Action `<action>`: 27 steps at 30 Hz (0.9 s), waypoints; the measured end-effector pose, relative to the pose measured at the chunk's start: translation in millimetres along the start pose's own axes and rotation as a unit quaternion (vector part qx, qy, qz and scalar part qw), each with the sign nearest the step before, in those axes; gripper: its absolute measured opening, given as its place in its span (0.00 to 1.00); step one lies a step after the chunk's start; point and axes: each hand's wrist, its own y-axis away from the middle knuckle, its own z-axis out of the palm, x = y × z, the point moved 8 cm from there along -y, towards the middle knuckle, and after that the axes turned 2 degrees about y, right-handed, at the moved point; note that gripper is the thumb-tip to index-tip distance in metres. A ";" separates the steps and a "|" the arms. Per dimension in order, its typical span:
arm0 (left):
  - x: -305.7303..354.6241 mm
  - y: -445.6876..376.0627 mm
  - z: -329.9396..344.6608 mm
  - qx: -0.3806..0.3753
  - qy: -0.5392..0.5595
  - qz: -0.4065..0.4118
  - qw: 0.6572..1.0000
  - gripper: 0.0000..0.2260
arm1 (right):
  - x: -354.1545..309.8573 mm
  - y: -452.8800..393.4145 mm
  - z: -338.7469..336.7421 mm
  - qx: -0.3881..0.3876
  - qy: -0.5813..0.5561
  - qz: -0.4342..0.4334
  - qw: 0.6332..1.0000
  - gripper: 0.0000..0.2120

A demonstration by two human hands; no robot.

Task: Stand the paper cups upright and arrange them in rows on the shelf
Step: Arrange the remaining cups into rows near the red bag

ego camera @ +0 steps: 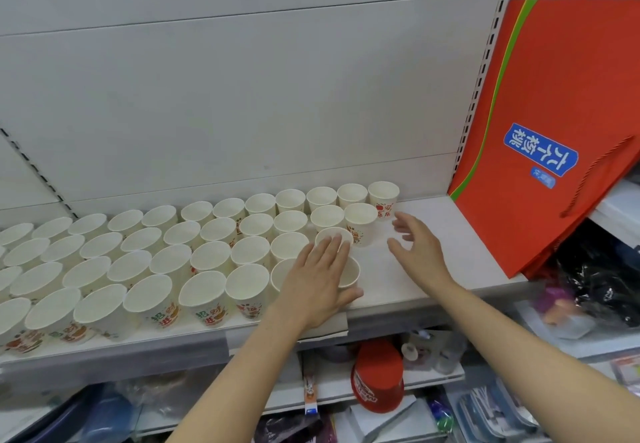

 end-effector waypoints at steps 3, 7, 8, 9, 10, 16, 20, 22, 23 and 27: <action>-1.4 1.2 2.0 -0.001 -0.003 -0.001 1.000 0.43 | 15.4 -41.7 -0.6 0.019 0.020 0.006 1.000 0.25; -4.6 1.3 0.1 -0.005 0.011 -0.013 1.000 0.44 | 31.2 -88.2 3.0 0.029 0.045 0.010 0.999 0.26; -5.7 2.2 -0.1 -0.010 0.015 -0.016 1.000 0.44 | 34.9 -96.2 4.5 0.025 0.048 0.014 0.998 0.25; -7.3 3.1 -0.3 -0.014 0.018 -0.019 1.000 0.43 | 38.0 -102.8 6.3 0.021 0.051 0.016 0.998 0.23; -9.3 3.7 -0.8 -0.014 0.020 -0.023 0.999 0.43 | 40.0 -107.7 7.9 0.019 0.056 0.015 0.998 0.22; -12.6 6.0 -1.3 0.030 -0.004 -0.021 0.999 0.38 | 47.5 -116.6 12.2 0.017 0.053 0.020 0.998 0.10; -9.2 5.6 -2.6 0.017 0.015 -0.018 1.000 0.41 | 48.6 -109.7 8.9 0.022 0.048 0.017 0.998 0.09; -8.6 5.7 -3.5 0.005 0.016 -0.021 1.000 0.42 | 46.8 -101.7 1.3 0.028 0.046 0.011 0.998 0.09; -8.1 5.5 -4.0 0.006 0.018 -0.021 1.000 0.42 | 44.9 -96.3 -3.9 0.030 0.044 0.007 0.999 0.10; -9.4 2.9 -0.9 0.001 0.020 -0.024 1.000 0.44 | 30.9 -63.1 -25.0 0.019 0.036 -0.002 0.999 0.09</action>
